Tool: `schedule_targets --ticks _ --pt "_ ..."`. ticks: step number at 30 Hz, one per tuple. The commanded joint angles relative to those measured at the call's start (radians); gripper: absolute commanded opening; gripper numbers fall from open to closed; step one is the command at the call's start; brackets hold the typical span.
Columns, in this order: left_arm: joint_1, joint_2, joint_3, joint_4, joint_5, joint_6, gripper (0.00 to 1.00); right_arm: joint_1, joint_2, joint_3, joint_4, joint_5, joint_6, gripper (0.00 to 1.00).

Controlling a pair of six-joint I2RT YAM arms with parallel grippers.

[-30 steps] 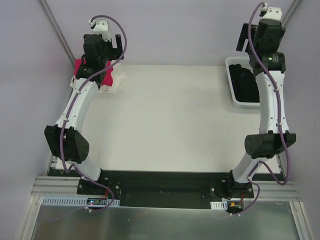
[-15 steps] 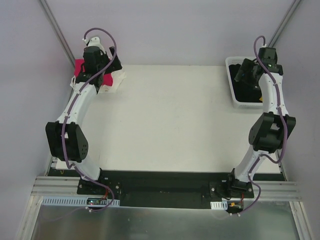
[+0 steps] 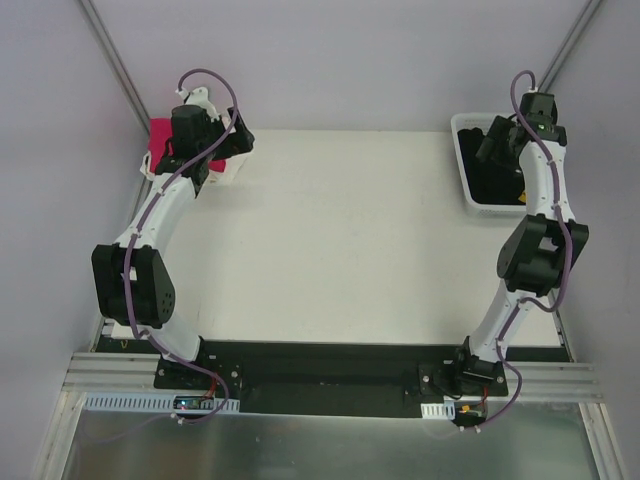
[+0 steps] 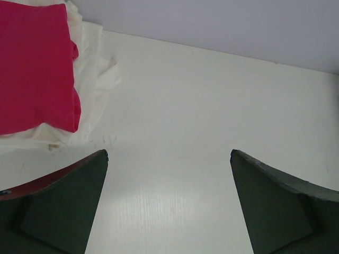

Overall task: Fold and stack the t-shirts
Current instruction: Grab crumpled tshirt from bin with the right arm

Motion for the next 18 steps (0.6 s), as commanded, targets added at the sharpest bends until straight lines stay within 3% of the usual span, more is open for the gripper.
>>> schedule_targets --ticks 1,8,18 --pt "-0.012 -0.022 0.003 0.065 0.055 0.0 0.99 0.008 -0.171 -0.173 0.19 0.143 -0.039 0.96" --pt "-0.015 -0.011 -0.01 0.081 0.061 -0.002 0.99 -0.007 -0.18 -0.348 0.597 0.091 -0.071 0.96" --pt "-0.015 -0.022 -0.046 0.088 0.049 0.041 0.99 -0.063 0.172 -0.069 0.642 -0.056 -0.068 0.96"
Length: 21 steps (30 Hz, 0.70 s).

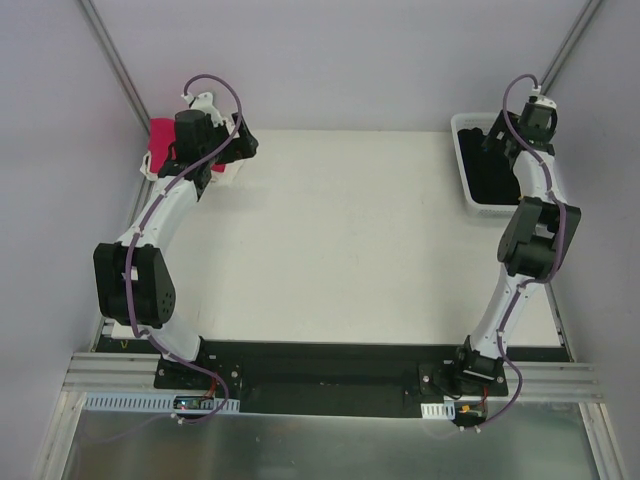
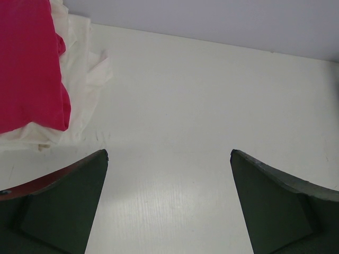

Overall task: Fold and stack the t-shirts
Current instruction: Grab crumpled tshirt from bin with the right arm

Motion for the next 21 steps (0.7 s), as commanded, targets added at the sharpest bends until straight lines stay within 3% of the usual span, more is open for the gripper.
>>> schedule_targets --ticks 1,9,18,21 --pt "-0.009 -0.021 -0.003 0.042 0.009 0.029 0.99 -0.029 0.126 0.115 0.058 -0.086 0.011 0.96" --pt "-0.009 -0.001 0.017 0.048 0.032 0.02 0.99 -0.072 0.249 0.169 0.043 -0.218 0.109 0.96" --pt "-0.01 0.005 0.015 0.051 0.052 0.018 0.99 -0.124 0.275 0.039 0.167 -0.324 0.303 0.99" --pt "-0.009 -0.007 0.006 0.051 0.043 0.021 0.99 -0.13 0.271 0.008 0.185 -0.332 0.312 0.7"
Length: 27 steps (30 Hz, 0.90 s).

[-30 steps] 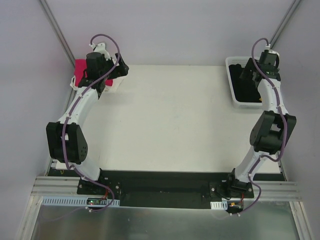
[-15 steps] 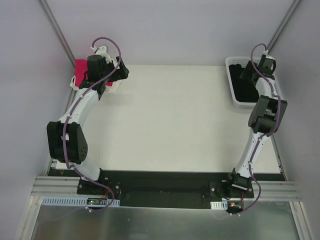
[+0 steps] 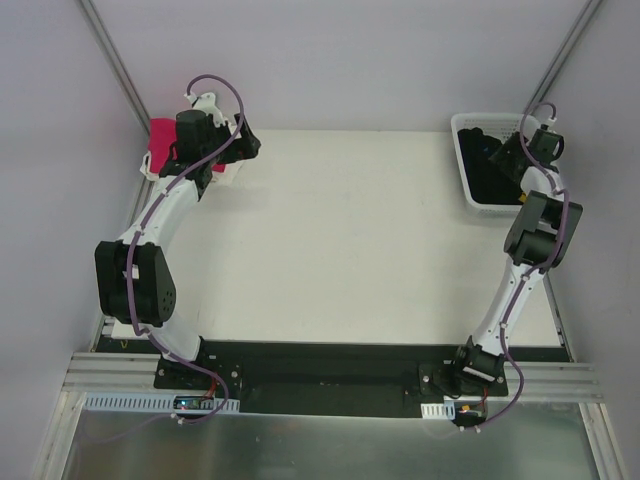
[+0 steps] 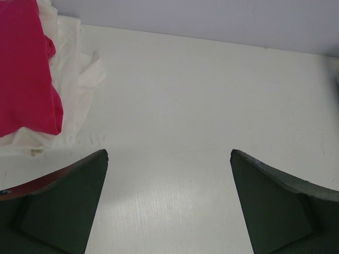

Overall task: Fold and stack the t-shirts
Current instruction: Grab crumpled tshirt from bin with the right arm

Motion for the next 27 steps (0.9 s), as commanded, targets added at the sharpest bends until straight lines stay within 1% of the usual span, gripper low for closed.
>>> schedule_targets --ticks 1,2,3,4,5,6,7,8,15,18,19,20,21,22,23,25,27 --pt "-0.01 -0.025 0.008 0.036 0.004 0.012 0.99 -0.016 -0.001 -0.053 0.075 -0.046 0.071 0.63" --pt "-0.01 -0.028 0.005 0.036 0.001 0.014 0.99 -0.017 -0.006 -0.061 0.08 -0.043 0.079 0.51" --pt "-0.01 -0.03 0.003 0.036 -0.002 0.014 0.99 -0.02 -0.008 -0.069 0.083 -0.042 0.083 0.47" --pt "-0.009 -0.033 0.003 0.036 -0.003 0.012 0.99 -0.022 -0.011 -0.069 0.084 -0.045 0.091 0.41" --pt "-0.01 -0.033 0.003 0.037 0.0 0.012 0.99 -0.024 -0.011 -0.069 0.084 -0.046 0.093 0.23" --pt "-0.009 -0.033 0.003 0.037 0.001 0.009 0.99 -0.025 -0.014 -0.073 0.083 -0.043 0.099 0.12" --pt "-0.01 -0.033 0.003 0.039 0.004 0.008 0.99 -0.024 -0.017 -0.081 0.083 -0.042 0.103 0.04" --pt "-0.01 -0.031 0.002 0.04 0.009 0.006 0.99 -0.025 -0.023 -0.089 0.086 -0.034 0.109 0.01" --pt "-0.01 -0.044 -0.023 0.051 0.009 -0.005 0.99 -0.025 -0.06 -0.127 0.081 -0.034 0.149 0.01" --pt "-0.013 -0.044 -0.029 0.057 0.017 -0.008 0.99 -0.02 -0.089 -0.104 0.052 -0.054 0.16 0.01" --pt "-0.015 -0.042 -0.029 0.057 0.018 -0.008 0.99 -0.016 -0.098 -0.095 0.016 -0.057 0.16 0.04" --pt "-0.016 -0.042 -0.031 0.059 0.018 -0.009 0.99 -0.004 -0.107 -0.075 -0.001 -0.068 0.156 0.27" --pt "-0.018 -0.038 -0.032 0.062 0.018 -0.012 0.99 0.004 -0.123 -0.066 -0.035 -0.077 0.134 0.45" --pt "-0.018 -0.036 -0.032 0.063 0.021 -0.017 0.99 0.015 -0.13 -0.055 -0.057 -0.085 0.12 0.72" --pt "-0.018 -0.035 -0.034 0.065 0.027 -0.023 0.99 0.036 -0.138 -0.047 -0.075 -0.089 0.105 0.77" --pt "-0.019 -0.027 -0.037 0.074 0.033 -0.026 0.99 0.058 -0.172 -0.061 -0.101 -0.086 0.074 0.84" --pt "-0.021 -0.021 -0.038 0.077 0.04 -0.031 0.99 0.088 -0.198 -0.099 -0.095 -0.077 0.068 0.86"
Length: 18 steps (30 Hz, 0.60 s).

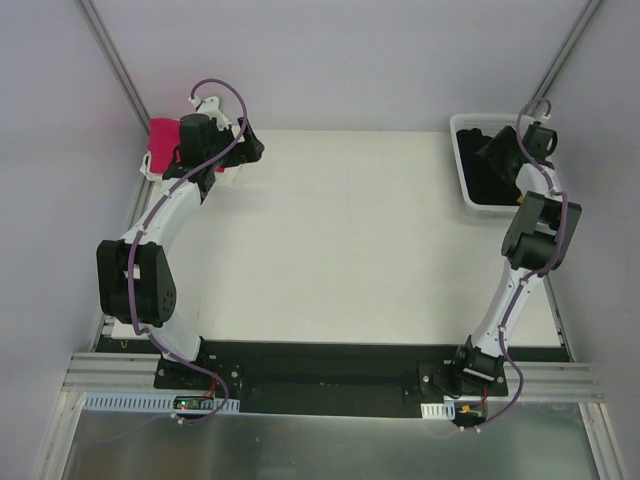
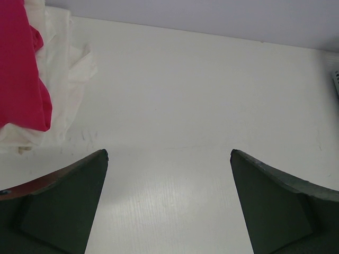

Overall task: Fold and stack the t-shirts
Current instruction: Grab crumpled tshirt from bin with the right arm

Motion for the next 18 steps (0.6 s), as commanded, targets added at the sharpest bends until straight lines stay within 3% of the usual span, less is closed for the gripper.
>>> schedule_targets --ticks 1,5,10,18 --pt "-0.01 -0.017 -0.005 0.051 0.033 -0.021 0.99 0.073 -0.133 -0.027 -0.081 -0.021 -0.048 0.89" --pt "-0.01 -0.023 -0.008 0.052 0.025 -0.016 0.99 0.11 -0.14 -0.067 -0.047 0.022 -0.046 0.91" --pt "-0.01 -0.034 -0.011 0.052 0.011 0.002 0.99 0.104 -0.072 -0.004 -0.04 0.039 -0.034 0.91" --pt "-0.01 -0.045 -0.023 0.052 0.005 0.018 0.99 0.003 -0.055 0.04 -0.038 -0.008 -0.008 0.91"
